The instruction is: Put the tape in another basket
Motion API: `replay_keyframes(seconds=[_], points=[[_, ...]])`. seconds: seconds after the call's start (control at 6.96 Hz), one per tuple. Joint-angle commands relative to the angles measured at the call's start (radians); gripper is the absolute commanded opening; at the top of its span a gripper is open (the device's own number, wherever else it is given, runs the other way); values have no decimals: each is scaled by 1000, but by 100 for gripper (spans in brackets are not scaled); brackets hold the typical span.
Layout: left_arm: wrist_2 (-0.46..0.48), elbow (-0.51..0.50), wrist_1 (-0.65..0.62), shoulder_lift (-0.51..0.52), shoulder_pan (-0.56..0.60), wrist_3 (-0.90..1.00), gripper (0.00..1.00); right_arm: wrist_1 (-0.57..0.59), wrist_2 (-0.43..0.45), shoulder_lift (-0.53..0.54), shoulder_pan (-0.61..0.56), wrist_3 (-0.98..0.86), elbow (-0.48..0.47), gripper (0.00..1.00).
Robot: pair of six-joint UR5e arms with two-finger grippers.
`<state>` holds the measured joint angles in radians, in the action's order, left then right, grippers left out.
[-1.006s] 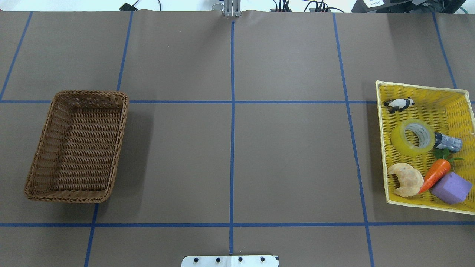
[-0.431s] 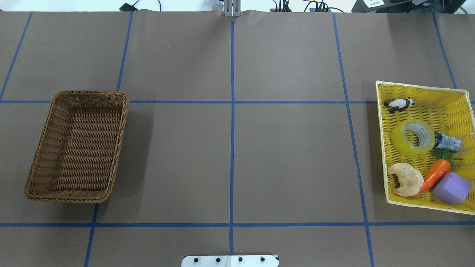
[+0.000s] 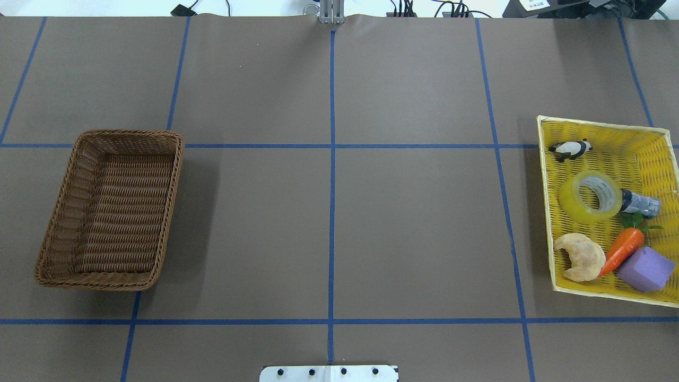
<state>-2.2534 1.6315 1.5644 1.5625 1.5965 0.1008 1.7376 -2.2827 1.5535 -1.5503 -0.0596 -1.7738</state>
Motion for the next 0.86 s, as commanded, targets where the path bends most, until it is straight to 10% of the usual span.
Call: replay_keyframes(seconds=[0.0,0.72], points=[[-8,14,5,-9,-1,2,98,-18,-3,-45,50,4,-3,100],[-8,31,3,1,-1,-1,98,-317,-95,-1,226,-6,23,100]])
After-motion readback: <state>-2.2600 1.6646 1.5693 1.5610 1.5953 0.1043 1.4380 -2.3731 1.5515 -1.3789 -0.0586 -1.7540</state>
